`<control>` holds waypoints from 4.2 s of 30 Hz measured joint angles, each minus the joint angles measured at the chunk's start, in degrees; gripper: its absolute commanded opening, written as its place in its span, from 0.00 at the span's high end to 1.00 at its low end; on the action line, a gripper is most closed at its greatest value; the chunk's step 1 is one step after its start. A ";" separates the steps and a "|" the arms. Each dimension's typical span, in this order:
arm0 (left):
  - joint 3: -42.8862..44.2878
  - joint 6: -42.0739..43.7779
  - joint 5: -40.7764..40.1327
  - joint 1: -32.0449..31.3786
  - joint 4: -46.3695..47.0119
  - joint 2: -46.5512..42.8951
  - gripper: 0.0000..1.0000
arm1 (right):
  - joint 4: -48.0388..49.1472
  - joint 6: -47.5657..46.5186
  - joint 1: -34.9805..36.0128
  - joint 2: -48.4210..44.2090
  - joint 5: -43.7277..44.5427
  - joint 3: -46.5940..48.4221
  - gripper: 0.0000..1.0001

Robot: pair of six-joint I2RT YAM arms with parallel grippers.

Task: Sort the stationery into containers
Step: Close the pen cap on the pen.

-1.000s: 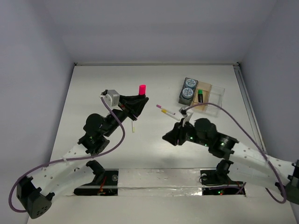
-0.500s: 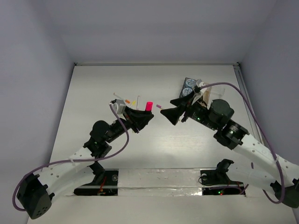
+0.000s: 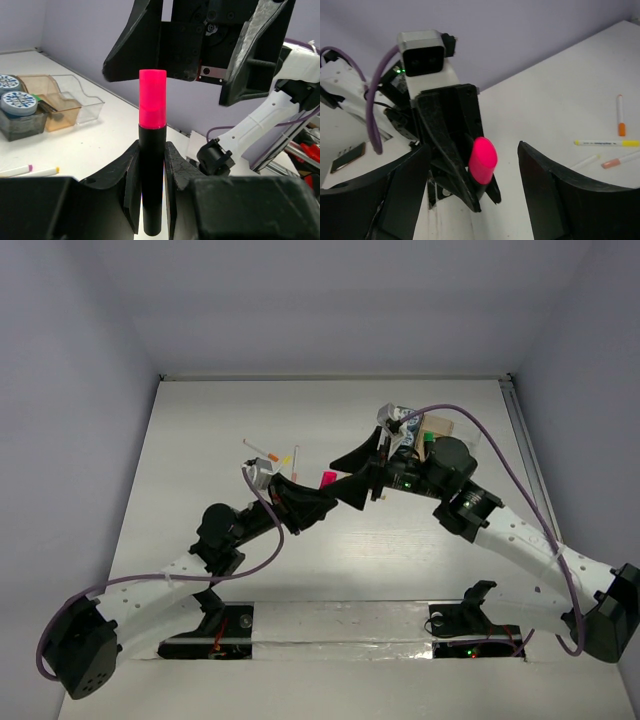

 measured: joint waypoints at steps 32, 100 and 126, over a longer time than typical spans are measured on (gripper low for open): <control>-0.35 -3.32 1.33 0.00 4.94 2.08 1.00 | 5.31 5.77 0.00 3.43 -5.55 -2.34 0.85; -0.15 0.81 1.44 0.11 -2.62 -0.50 1.00 | 4.33 9.42 -0.85 3.04 0.15 -2.23 0.16; -0.50 -1.18 1.49 0.11 0.07 1.79 1.00 | 5.01 9.33 -1.92 2.93 1.88 -1.14 0.52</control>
